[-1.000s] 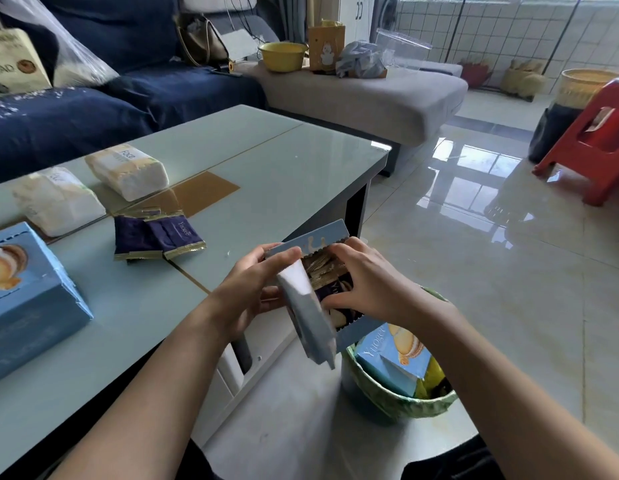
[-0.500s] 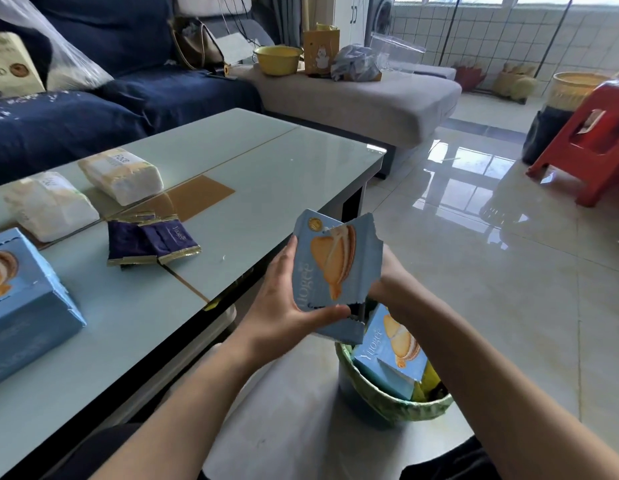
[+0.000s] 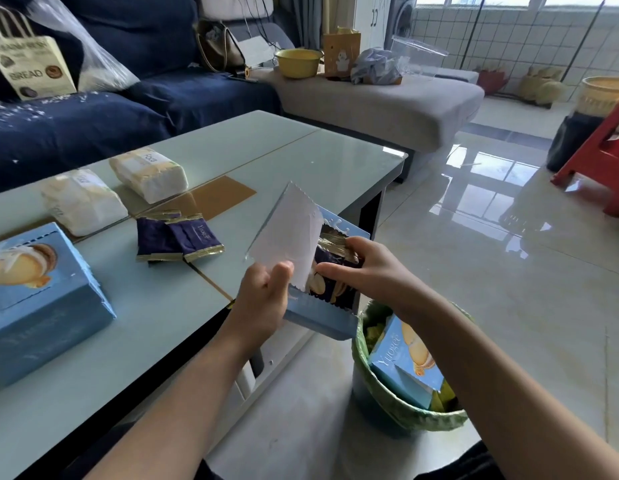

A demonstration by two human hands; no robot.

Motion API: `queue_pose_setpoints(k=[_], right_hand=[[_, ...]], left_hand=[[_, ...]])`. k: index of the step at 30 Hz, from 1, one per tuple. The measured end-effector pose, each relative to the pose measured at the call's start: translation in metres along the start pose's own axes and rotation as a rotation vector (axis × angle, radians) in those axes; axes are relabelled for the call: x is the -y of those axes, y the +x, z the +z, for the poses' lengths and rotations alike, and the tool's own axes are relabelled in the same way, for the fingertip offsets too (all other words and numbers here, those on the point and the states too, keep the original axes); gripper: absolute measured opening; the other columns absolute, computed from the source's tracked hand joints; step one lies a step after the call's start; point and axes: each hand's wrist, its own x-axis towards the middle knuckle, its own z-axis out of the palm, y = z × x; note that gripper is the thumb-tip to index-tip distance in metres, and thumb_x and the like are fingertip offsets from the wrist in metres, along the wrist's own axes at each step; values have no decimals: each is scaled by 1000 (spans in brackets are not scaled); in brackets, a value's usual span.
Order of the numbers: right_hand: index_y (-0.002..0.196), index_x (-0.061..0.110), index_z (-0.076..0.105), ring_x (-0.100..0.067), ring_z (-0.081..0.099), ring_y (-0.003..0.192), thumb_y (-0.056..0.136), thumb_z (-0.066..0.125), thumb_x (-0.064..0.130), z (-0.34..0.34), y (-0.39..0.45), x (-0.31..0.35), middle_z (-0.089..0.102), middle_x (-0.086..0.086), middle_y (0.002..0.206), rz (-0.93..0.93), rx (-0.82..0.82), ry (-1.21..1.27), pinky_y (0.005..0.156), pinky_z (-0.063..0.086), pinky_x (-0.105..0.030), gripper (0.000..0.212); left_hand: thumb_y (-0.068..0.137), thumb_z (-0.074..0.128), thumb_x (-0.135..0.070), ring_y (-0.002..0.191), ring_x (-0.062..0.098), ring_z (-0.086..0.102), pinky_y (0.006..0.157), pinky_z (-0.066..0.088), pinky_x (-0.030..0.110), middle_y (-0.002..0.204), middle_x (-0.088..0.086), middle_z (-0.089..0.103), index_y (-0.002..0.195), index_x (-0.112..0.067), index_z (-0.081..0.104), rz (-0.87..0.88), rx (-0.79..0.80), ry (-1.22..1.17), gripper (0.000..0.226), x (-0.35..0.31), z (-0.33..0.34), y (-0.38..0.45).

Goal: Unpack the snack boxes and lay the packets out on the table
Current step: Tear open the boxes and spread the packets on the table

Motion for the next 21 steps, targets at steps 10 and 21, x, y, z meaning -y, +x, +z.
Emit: queue_pose_setpoints(k=[10, 21], right_hand=[[116, 15, 58, -6, 61, 99, 66, 89, 29, 36, 16, 34, 62, 4, 107, 5, -49, 181, 85, 50, -22, 60], [94, 11, 70, -28, 74, 86, 69, 87, 15, 102, 19, 77, 76, -10, 89, 28, 115, 397, 88, 58, -45, 31]], left_hand=[[60, 80, -60, 107, 11, 66, 91, 55, 29, 117, -1, 67, 126, -16, 58, -35, -311, -340, 83, -1, -52, -2], [42, 83, -71, 105, 31, 67, 97, 51, 52, 102, 5, 75, 103, -21, 68, -66, -505, -458, 80, 2, -114, -7]])
